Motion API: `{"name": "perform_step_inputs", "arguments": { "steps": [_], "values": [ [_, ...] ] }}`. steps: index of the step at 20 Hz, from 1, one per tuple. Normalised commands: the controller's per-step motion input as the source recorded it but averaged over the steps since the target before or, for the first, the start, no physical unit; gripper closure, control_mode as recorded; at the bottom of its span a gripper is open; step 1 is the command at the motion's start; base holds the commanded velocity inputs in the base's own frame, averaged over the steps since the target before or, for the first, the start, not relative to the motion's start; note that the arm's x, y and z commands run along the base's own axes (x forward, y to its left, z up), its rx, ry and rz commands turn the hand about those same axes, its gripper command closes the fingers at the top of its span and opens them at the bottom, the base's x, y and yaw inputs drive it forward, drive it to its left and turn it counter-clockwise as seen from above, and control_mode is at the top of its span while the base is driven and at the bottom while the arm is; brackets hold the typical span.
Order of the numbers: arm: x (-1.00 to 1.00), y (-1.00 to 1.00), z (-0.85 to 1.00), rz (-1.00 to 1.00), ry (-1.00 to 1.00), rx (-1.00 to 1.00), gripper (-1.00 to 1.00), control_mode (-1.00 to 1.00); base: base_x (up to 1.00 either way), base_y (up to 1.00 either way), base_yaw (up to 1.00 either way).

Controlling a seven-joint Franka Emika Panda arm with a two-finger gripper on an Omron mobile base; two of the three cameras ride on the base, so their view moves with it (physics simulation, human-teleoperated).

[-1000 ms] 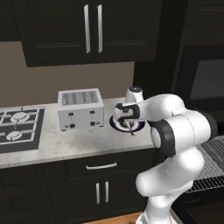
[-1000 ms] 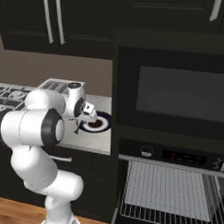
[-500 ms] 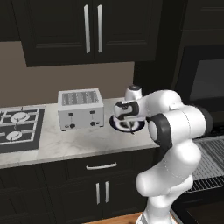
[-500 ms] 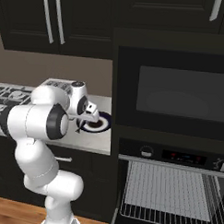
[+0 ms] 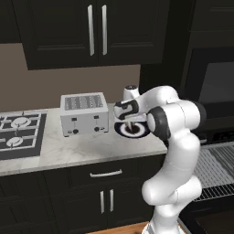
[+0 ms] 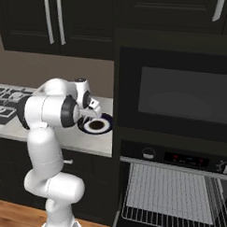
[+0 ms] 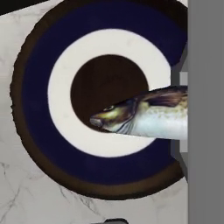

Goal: Take the fish from the oven and place it on the plate on the counter.

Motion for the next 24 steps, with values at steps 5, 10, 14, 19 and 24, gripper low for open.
{"name": "perform_step_inputs", "arguments": {
  "steps": [5,10,14,19,24],
  "values": [
    [0.32,-0.04,-0.28,-0.03,0.00,0.00,1.00,-1.00,0.00,0.00,0.00],
    [0.02,-0.27,-0.37,0.00,0.00,0.00,1.00,-1.00,0.00,0.00,0.00],
    [0.00,-0.33,-0.28,0.00,0.00,0.00,1.00,-1.00,0.00,0.00,0.00],
    [0.02,-0.15,-0.24,0.00,0.00,0.00,1.00,-1.00,0.00,0.00,0.00],
    [0.06,0.00,-0.10,0.00,0.00,0.00,1.00,-1.00,0.00,0.00,0.00]
  ]
}}
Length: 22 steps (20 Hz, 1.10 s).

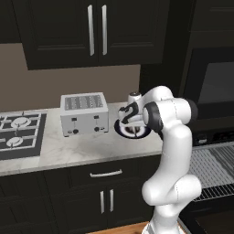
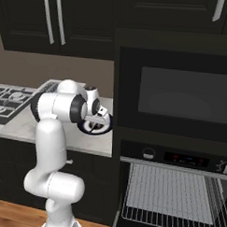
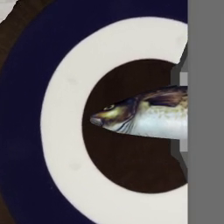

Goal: Take the fish from the oven and place it on the plate on the counter.

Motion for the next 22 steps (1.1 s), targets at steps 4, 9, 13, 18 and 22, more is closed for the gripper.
{"name": "perform_step_inputs", "arguments": {
  "steps": [4,9,13,18,22],
  "values": [
    [0.09,0.01,0.00,0.00,0.00,0.00,1.00,-1.00,0.00,0.00,0.00],
    [0.05,0.08,0.08,0.00,0.00,0.00,1.00,-1.00,0.00,0.00,0.00],
    [0.15,0.10,0.10,0.00,0.00,0.00,1.00,-1.00,0.00,0.00,0.00],
    [0.09,0.00,0.00,0.00,0.00,0.00,-1.00,-1.00,0.00,0.00,0.00],
    [0.06,0.00,0.00,0.00,0.00,0.00,-1.00,-1.00,0.00,0.00,0.00]
  ]
}}
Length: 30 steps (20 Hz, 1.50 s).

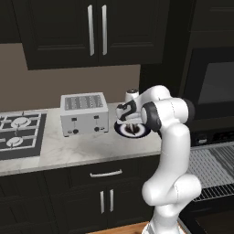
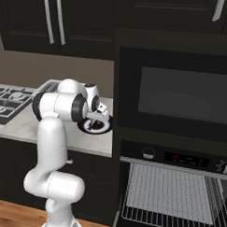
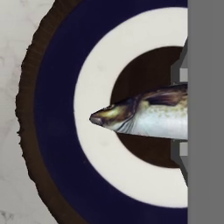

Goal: Take the fish from the oven and place it on the plate on the counter.

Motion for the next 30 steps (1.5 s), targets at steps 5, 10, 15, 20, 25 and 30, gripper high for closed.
{"name": "perform_step_inputs", "arguments": {
  "steps": [5,10,15,20,25,30],
  "values": [
    [0.01,0.00,0.00,0.00,0.00,0.00,-1.00,-1.00,0.00,0.00,0.00],
    [0.06,0.00,0.00,0.00,-0.01,0.00,-1.00,-1.00,0.00,0.00,0.00],
    [-0.26,0.00,0.20,0.00,0.00,0.00,-1.00,-1.00,0.00,0.00,0.00],
    [-0.95,-0.04,0.59,0.00,-0.02,0.02,-1.00,-1.00,0.00,0.00,0.00],
    [-1.00,-0.03,0.67,0.00,-0.06,0.02,-1.00,-1.00,0.00,0.00,0.00],
    [-1.00,-0.02,0.64,0.00,-0.04,0.01,-1.00,-1.00,0.00,0.00,0.00]
  ]
}}
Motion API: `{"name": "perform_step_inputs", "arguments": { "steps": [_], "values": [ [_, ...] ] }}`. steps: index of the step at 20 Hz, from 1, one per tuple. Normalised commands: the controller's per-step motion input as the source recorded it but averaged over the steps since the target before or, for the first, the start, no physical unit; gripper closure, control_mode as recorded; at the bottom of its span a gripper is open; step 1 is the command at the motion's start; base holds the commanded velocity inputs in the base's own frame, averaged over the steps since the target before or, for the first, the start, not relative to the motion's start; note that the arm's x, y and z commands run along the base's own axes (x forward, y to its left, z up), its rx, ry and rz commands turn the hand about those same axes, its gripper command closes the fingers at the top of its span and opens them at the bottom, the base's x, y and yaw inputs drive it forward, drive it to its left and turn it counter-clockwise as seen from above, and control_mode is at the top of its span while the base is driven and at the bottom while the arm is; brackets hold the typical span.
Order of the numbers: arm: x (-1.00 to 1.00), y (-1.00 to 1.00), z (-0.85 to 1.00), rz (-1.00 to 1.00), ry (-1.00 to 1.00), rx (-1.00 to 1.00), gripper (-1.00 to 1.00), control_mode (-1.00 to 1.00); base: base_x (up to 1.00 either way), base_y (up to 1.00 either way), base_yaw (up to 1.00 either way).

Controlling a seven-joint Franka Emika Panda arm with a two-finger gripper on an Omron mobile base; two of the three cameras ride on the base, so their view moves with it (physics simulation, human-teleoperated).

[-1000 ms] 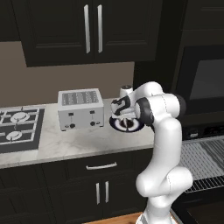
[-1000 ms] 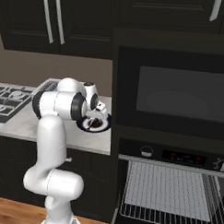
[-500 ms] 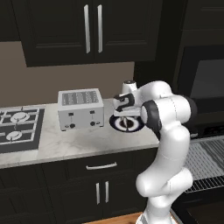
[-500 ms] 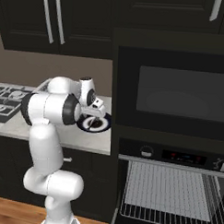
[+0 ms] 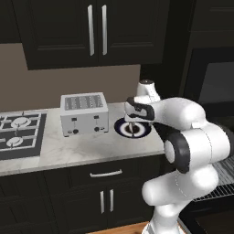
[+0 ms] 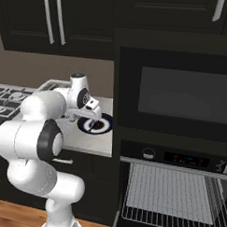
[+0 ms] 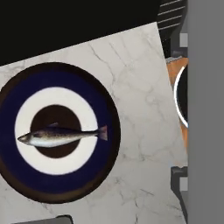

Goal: Take the fish from the oven and place it on the plate on the counter.

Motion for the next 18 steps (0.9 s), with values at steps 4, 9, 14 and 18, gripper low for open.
{"name": "perform_step_inputs", "arguments": {
  "steps": [4,9,14,18],
  "values": [
    [-1.00,0.00,0.55,0.00,-0.03,0.00,-1.00,-1.00,0.00,0.00,0.00],
    [-1.00,-0.02,0.59,0.00,-0.05,0.00,-1.00,-1.00,0.00,0.00,0.00],
    [-0.95,-0.09,0.68,0.05,-0.13,0.00,-1.00,-1.00,0.00,0.00,0.00],
    [-0.74,-0.16,0.63,0.09,-0.12,0.00,-1.00,-1.00,0.00,0.00,0.00]
  ]
}}
